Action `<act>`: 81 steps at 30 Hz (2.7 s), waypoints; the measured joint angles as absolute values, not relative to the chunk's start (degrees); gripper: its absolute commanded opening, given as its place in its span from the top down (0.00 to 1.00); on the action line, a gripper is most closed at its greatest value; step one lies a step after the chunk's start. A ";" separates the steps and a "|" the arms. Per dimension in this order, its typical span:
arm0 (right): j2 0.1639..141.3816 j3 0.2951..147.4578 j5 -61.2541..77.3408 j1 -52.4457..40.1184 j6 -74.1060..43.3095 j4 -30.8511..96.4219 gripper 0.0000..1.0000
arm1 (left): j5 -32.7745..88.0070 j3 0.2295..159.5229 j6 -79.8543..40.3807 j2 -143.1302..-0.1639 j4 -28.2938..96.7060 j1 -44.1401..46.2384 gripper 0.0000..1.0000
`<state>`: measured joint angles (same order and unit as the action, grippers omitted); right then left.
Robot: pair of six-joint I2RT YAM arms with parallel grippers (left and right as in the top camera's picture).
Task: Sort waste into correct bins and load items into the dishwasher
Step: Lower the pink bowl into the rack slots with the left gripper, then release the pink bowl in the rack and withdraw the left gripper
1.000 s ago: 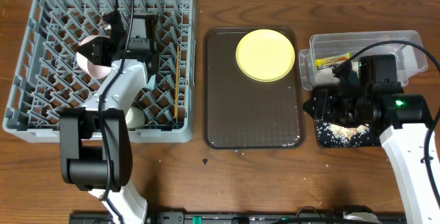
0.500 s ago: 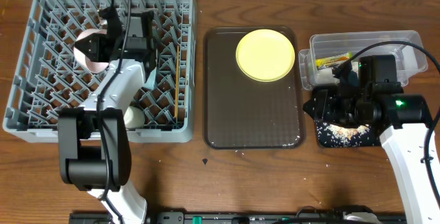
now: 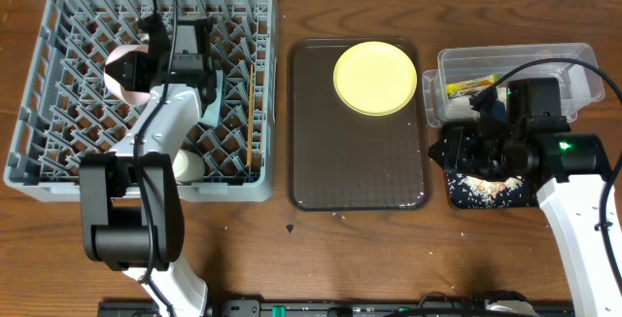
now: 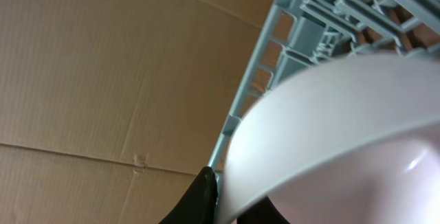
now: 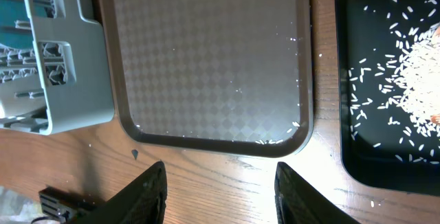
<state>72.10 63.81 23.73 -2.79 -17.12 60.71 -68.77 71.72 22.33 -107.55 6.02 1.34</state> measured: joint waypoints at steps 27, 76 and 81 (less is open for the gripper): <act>72.10 63.81 23.73 -2.79 -17.12 60.64 0.52 | -76.66 69.52 20.99 -107.66 11.62 9.32 0.46; 72.10 63.81 23.70 -2.79 -17.12 61.91 0.51 | 13.06 77.19 -10.31 -81.54 45.30 -26.81 0.28; 72.10 63.81 23.70 -2.79 -17.12 61.84 0.51 | 22.61 77.19 -10.44 -89.52 46.33 -30.83 0.36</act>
<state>72.10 63.81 23.70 -2.79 -17.12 61.84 22.61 77.19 -10.44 -89.52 46.33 -30.83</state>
